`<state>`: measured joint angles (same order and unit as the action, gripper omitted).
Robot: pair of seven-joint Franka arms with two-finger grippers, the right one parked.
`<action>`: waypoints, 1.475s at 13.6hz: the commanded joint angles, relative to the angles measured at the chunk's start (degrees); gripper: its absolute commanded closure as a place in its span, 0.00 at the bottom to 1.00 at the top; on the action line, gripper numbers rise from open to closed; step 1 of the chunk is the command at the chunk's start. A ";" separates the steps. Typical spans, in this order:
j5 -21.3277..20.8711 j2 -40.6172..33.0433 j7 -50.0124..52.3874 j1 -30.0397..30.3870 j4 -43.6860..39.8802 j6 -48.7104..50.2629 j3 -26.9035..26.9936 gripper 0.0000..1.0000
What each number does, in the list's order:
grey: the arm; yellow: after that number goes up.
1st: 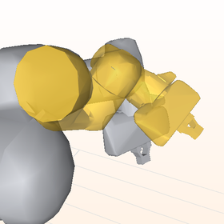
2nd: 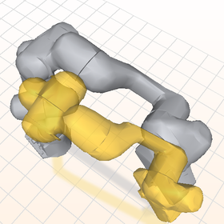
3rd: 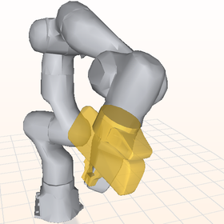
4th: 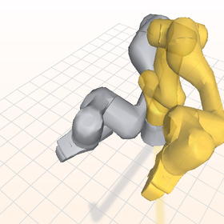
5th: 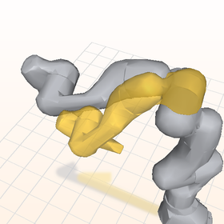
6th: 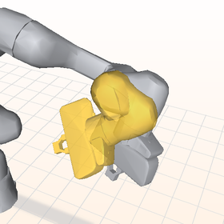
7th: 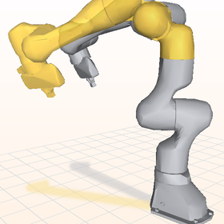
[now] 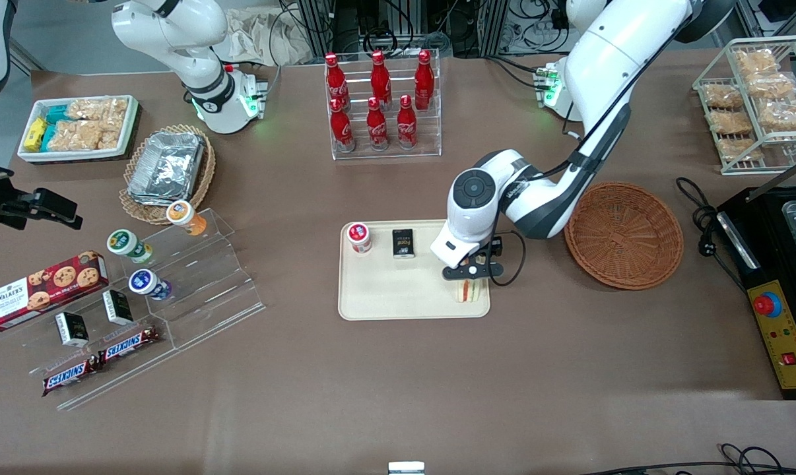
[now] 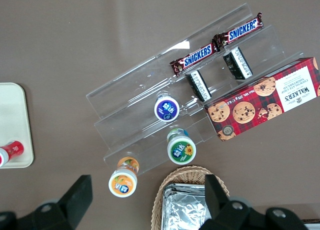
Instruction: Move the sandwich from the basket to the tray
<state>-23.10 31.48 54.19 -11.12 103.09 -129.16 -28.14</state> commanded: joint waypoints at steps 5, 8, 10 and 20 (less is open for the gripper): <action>21.66 -23.18 -5.65 0.13 -2.11 15.82 10.71 0.00; 26.43 -34.26 -17.31 0.04 -2.02 29.53 18.88 0.00; 26.70 -39.89 -28.28 0.04 -1.41 35.09 25.47 0.00; 23.80 -40.54 -48.65 2.74 -4.83 38.80 34.20 0.00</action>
<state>1.36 -10.12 6.07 -10.49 100.04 -90.60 5.94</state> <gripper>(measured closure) 0.000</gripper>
